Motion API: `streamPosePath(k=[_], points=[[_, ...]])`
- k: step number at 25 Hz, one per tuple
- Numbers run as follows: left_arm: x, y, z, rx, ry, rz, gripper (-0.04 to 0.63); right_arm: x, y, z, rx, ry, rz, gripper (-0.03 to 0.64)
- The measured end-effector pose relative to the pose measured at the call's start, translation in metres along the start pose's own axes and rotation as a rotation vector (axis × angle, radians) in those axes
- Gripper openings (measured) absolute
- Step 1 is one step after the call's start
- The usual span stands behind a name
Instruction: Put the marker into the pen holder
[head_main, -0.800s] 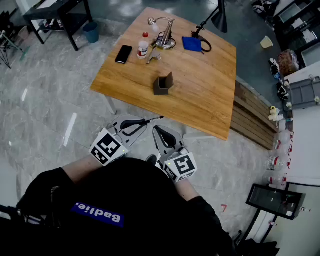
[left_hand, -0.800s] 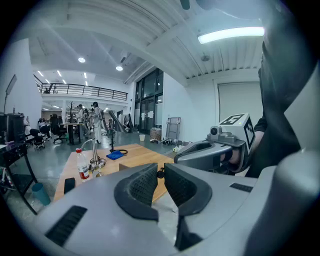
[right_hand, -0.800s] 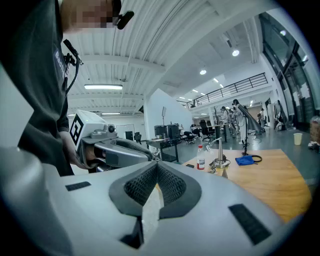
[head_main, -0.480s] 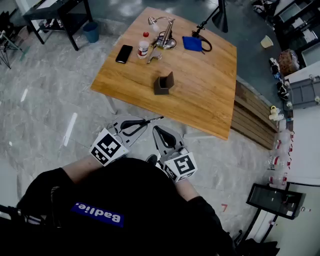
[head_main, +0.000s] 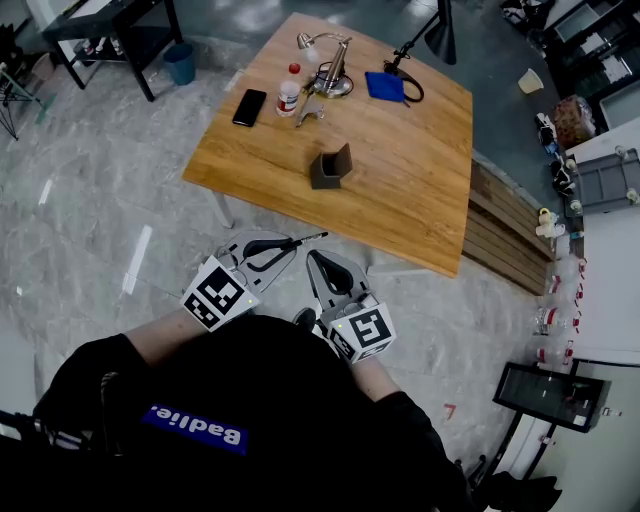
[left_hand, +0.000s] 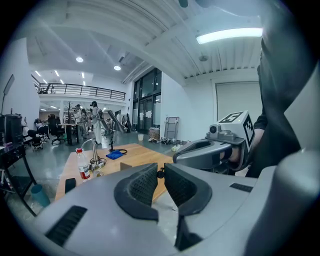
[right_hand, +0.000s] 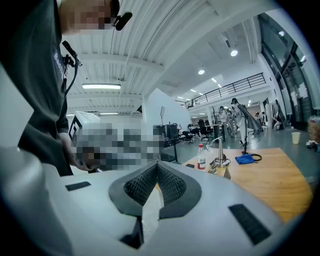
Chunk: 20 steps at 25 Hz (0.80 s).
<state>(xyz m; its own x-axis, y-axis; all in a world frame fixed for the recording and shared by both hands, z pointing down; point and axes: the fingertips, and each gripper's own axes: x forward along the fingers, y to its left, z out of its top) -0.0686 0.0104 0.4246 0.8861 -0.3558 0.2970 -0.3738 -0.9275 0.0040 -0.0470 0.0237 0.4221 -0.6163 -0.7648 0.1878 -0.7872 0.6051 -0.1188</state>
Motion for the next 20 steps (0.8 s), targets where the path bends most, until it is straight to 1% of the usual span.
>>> streamPosePath(k=[7, 12, 16, 20], points=[[-0.011, 0.014, -0.007, 0.036, 0.002, -0.023, 0.051, 0.005, 0.011, 0.003, 0.003, -0.008, -0.064, 0.006], [0.001, 0.033, -0.01, 0.046, 0.009, -0.01, 0.051, 0.003, -0.006, -0.003, 0.029, -0.016, -0.106, 0.005], [0.02, 0.048, -0.008, 0.052, 0.021, 0.019, 0.051, 0.003, -0.027, -0.006, 0.036, -0.016, -0.091, 0.006], [0.049, 0.066, -0.005, 0.053, 0.043, 0.074, 0.051, 0.002, -0.055, -0.008, 0.047, -0.008, -0.055, 0.006]])
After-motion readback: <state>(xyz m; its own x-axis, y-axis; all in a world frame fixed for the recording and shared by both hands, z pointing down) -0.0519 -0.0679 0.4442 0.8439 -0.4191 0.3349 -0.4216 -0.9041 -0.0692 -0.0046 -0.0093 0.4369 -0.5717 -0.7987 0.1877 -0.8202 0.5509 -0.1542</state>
